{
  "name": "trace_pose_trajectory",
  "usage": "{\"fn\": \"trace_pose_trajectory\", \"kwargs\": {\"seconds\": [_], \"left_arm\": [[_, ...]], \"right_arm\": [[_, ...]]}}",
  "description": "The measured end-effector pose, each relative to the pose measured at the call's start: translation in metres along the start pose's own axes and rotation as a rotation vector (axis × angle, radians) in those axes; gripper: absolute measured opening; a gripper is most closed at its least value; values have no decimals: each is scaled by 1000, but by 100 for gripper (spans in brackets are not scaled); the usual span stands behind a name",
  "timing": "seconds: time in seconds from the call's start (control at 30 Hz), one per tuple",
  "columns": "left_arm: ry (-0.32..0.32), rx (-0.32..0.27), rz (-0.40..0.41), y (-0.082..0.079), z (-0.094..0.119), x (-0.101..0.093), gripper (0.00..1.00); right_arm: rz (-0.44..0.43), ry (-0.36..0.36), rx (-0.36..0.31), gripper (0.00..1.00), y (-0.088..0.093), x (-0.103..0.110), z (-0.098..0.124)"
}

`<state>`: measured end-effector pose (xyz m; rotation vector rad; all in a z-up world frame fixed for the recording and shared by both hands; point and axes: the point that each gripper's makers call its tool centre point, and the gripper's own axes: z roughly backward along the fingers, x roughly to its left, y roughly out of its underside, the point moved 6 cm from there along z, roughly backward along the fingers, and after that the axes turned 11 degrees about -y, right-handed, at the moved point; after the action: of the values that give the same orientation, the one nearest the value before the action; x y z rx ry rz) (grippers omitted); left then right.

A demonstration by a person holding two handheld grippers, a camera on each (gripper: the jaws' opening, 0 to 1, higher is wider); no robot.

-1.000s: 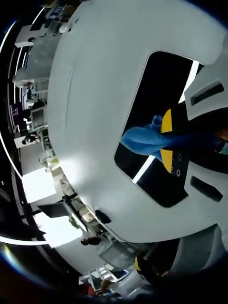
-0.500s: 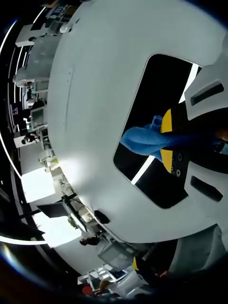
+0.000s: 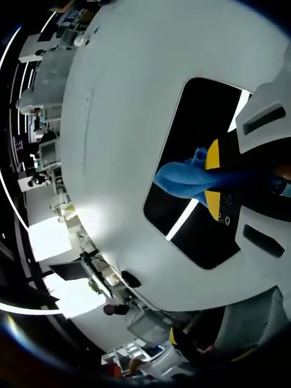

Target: Wipe the mirror surface with the cleaning cloth until all visible marks leave the cleaned area.

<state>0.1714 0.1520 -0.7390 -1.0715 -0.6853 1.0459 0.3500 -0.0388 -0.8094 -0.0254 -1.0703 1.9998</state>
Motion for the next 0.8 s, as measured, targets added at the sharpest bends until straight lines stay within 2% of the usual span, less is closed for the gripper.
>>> {"fn": "trace_pose_trajectory", "kwargs": {"seconds": [0.8], "left_arm": [[-2,-3,-3,0,1,0,95]], "right_arm": [[-3,48,19,5,9,-13,19]]}}
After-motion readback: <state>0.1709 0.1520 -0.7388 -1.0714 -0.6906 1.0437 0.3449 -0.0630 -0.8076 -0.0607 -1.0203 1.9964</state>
